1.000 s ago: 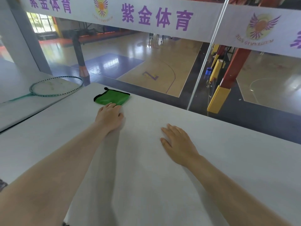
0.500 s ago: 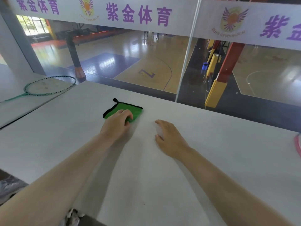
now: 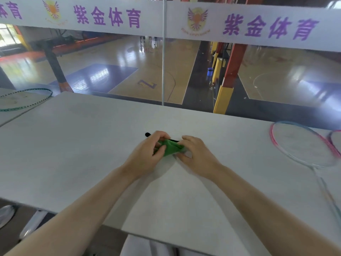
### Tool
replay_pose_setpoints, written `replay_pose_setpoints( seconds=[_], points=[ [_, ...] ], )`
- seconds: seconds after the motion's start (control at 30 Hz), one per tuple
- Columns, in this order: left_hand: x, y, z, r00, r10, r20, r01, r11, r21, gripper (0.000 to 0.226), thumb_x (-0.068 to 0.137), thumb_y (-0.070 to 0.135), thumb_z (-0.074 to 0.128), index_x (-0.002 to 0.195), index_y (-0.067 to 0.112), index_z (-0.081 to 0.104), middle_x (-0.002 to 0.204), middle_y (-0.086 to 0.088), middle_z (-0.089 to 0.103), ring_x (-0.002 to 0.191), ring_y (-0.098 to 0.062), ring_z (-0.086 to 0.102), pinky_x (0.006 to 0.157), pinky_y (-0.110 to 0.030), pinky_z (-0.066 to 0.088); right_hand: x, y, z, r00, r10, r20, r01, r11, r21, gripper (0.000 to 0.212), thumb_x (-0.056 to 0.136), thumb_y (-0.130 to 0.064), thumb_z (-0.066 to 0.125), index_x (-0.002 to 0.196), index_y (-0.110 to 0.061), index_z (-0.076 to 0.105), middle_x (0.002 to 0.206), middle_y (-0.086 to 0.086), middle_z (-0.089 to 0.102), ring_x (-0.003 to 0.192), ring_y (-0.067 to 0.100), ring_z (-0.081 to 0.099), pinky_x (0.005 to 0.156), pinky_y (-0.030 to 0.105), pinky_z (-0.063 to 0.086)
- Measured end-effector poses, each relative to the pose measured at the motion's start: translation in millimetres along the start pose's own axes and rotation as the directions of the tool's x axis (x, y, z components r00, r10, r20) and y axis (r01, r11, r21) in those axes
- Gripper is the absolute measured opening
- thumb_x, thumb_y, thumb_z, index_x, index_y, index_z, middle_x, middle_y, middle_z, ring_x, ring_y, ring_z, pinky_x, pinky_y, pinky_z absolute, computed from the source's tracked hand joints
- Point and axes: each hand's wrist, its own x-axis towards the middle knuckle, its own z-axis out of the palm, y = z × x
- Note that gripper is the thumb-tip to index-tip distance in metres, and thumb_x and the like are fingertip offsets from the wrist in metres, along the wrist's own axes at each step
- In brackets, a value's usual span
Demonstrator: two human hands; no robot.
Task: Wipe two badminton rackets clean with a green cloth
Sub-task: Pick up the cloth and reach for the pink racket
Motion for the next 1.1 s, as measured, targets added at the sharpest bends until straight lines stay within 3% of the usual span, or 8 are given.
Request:
replay_pose_setpoints(
  seconds=[0.07,0.2,0.33,0.53,0.63,0.77,0.97,1.1],
  points=[
    [-0.9,14.5,14.7,1.0,-0.002,0.005,0.002,0.998,-0.064,0.028,0.096,0.009,0.052,0.108,0.034,0.053,0.089,0.021,0.059,0.073,-0.001,0.057,0.067,-0.013,0.042,-11.9,5.2,-17.2,1.0,-0.008,-0.019,0.007,1.0,-0.023,0.014,0.087,-0.02,0.067,0.092,-0.008,0.07,0.091,0.006,0.064,0.089,0.026,0.057,0.08,0.037,0.044],
    [2.4,32.5,44.4,0.994,0.002,0.108,0.012,0.991,-0.131,0.031,0.094,0.016,0.061,0.117,0.033,0.051,0.107,0.014,0.059,0.089,-0.003,0.06,0.079,-0.021,0.05,-40.5,20.7,-48.6,0.998,0.065,-0.02,-0.065,0.998,-0.022,0.012,0.092,-0.02,0.06,0.093,-0.016,0.071,0.09,-0.003,0.065,0.086,0.017,0.057,0.079,0.042,0.048],
    [10.1,43.4,72.5,0.962,0.117,0.247,-0.148,0.983,0.11,0.05,0.082,0.048,0.061,0.127,0.029,0.053,0.118,0.017,0.055,0.111,-0.003,0.048,0.096,-0.021,0.039,-68.1,31.0,-78.5,0.983,0.174,-0.054,-0.172,0.984,0.043,0.02,0.093,-0.018,0.055,0.102,-0.021,0.073,0.1,-0.004,0.069,0.092,0.015,0.06,0.083,0.037,0.05],
    [17.4,76.4,120.1,0.929,0.205,0.307,-0.231,0.972,0.051,0.038,0.099,0.02,0.051,0.135,0.029,0.052,0.126,0.023,0.055,0.113,0.006,0.049,0.093,-0.006,0.032,-104.1,52.2,-108.0,0.961,0.261,-0.09,-0.257,0.965,0.056,0.022,0.093,-0.015,0.054,0.101,-0.022,0.073,0.099,-0.005,0.069,0.092,0.013,0.06,0.085,0.036,0.05],
    [17.1,91.9,135.6,0.945,0.132,0.299,-0.136,0.991,-0.005,0.034,0.102,0.021,0.043,0.133,0.031,0.055,0.121,0.022,0.061,0.108,0.006,0.053,0.088,-0.006,0.036,-124.0,64.1,-121.2,0.951,0.298,-0.078,-0.297,0.955,0.02,0.019,0.094,-0.021,0.057,0.106,-0.022,0.072,0.102,-0.005,0.068,0.094,0.011,0.058,0.083,0.029,0.047],
    [24.4,106.4,152.3,0.967,-0.018,0.254,0.04,0.996,-0.082,0.024,0.104,0.029,0.04,0.113,0.03,0.062,0.095,0.011,0.067,0.087,-0.007,0.061,0.077,-0.027,0.045,-153.9,81.0,-136.3,0.921,0.365,-0.137,-0.377,0.923,-0.075,0.022,0.095,-0.027,0.057,0.115,-0.024,0.065,0.11,-0.007,0.063,0.095,0.009,0.054,0.078,0.023,0.039],
    [38.8,119.8,174.6,0.945,-0.26,0.2,0.315,0.891,-0.327,0.022,0.102,0.036,0.041,0.104,0.031,0.063,0.094,0.0,0.066,0.082,-0.016,0.059,0.072,-0.033,0.041,-207.2,93.9,-161.5,0.798,0.553,-0.241,-0.598,0.778,-0.195,0.017,0.094,-0.028,0.056,0.109,-0.023,0.055,0.103,-0.005,0.057,0.088,0.014,0.054,0.076,0.032,0.048],
    [43.9,121.1,183.4,0.926,-0.309,0.216,0.367,0.869,-0.331,0.02,0.101,0.039,0.041,0.102,0.034,0.06,0.092,0.002,0.062,0.082,-0.017,0.057,0.073,-0.034,0.04,-246.6,96.1,-172.7,0.695,0.666,-0.269,-0.719,0.643,-0.266,0.014,0.093,-0.03,0.054,0.099,-0.019,0.051,0.096,-0.001,0.056,0.085,0.021,0.054,0.072,0.035,0.047]
  ],
)
